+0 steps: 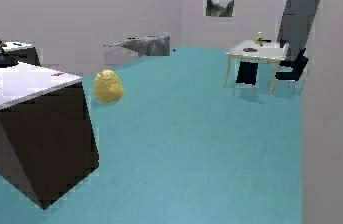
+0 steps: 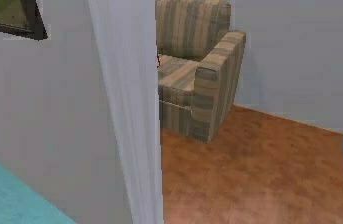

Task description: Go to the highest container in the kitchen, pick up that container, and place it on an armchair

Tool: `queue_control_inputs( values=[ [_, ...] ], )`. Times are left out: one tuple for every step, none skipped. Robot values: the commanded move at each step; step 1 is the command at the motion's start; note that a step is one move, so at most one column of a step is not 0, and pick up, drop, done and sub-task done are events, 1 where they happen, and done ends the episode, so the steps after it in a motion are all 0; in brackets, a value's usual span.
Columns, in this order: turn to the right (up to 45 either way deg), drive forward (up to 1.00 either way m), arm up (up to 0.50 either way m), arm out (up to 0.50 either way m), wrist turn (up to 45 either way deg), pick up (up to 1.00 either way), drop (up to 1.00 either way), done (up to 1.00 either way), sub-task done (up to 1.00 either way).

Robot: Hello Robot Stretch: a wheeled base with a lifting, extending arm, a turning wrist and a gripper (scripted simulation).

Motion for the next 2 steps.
queue_control_inputs(
  values=[
    [6.0, 0.0, 0.0, 0.0, 0.0, 0.0, 0.0, 0.0, 0.0],
    [3.0, 0.0, 0.0, 0.0, 0.0, 0.0, 0.0, 0.0, 0.0]
  ],
)
